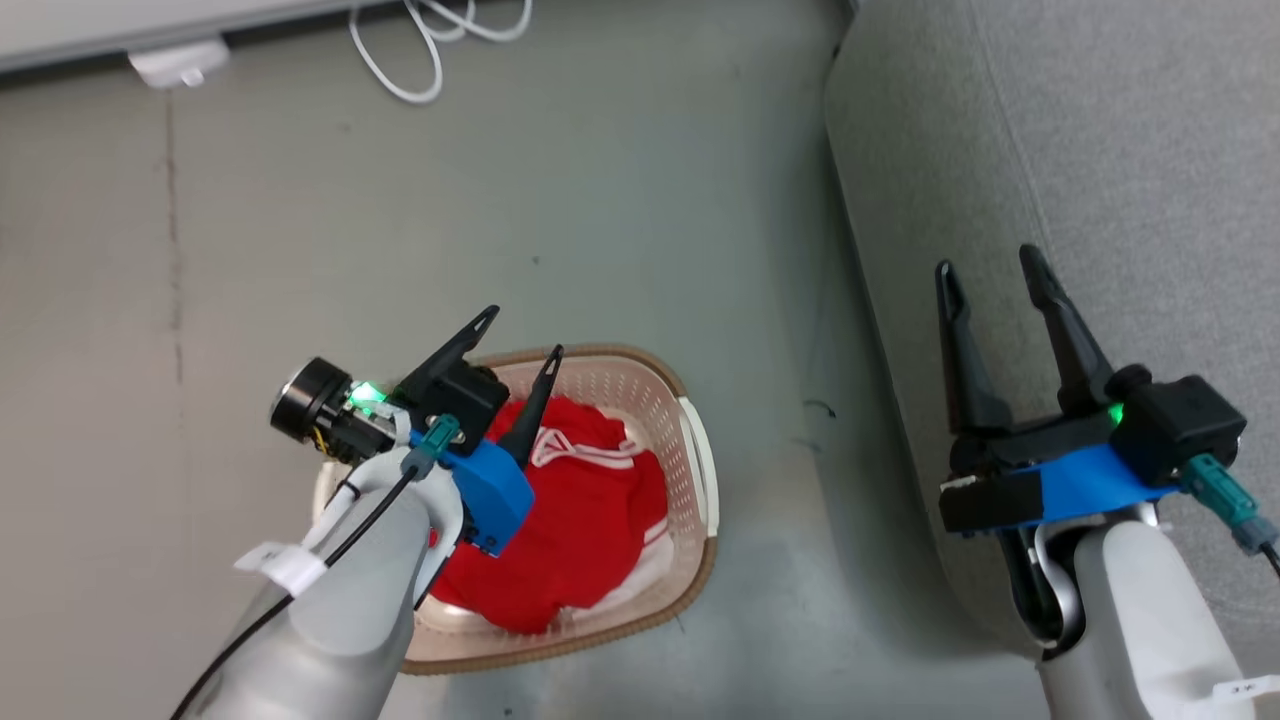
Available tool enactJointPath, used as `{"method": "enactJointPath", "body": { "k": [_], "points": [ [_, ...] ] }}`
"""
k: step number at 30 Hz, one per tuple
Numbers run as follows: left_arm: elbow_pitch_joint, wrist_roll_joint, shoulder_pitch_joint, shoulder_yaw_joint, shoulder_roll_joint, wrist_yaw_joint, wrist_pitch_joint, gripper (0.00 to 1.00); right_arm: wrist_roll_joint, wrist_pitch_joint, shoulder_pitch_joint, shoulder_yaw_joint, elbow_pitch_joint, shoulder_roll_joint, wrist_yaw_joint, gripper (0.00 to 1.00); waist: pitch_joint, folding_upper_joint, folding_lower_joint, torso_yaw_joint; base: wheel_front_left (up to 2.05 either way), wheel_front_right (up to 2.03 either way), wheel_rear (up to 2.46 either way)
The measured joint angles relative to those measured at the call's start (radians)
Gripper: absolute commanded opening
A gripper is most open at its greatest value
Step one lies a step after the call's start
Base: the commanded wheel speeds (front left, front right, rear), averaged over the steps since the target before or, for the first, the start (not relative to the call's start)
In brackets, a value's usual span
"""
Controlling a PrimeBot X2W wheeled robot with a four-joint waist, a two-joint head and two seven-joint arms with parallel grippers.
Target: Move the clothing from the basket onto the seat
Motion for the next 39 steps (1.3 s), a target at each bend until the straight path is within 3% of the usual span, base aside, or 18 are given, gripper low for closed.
{"method": "enactJointPath", "body": {
  "k": [12,21,30,39],
  "points": [
    [0.311,-0.082,-0.201,-0.374,0.011,0.0,0.034,1.0,-0.006,0.0,-0.076,0.002,-0.054,0.0,0.0,1.0,0.196,0.0,0.0,-0.042,0.0,0.0,0.0],
    [0.413,-0.125,-0.322,-0.575,0.032,0.0,0.096,1.0,-0.008,0.0,-0.118,0.02,-0.092,0.0,0.0,1.0,0.313,-0.0001,0.0,-0.06,0.0,0.0,0.0],
    [0.452,-0.159,-0.412,-0.717,0.07,0.0,0.156,1.0,0.001,0.0,-0.142,0.023,-0.136,0.0,0.0,1.0,0.416,-0.0001,0.0,-0.093,0.0,0.0,0.0],
    [0.473,-0.141,-0.472,-0.756,0.082,0.0,0.182,1.0,0.011,0.0,-0.146,0.024,-0.183,0.0,0.0,1.0,0.497,-0.0001,0.0,-0.114,0.0,0.0,0.0]
  ]
}}
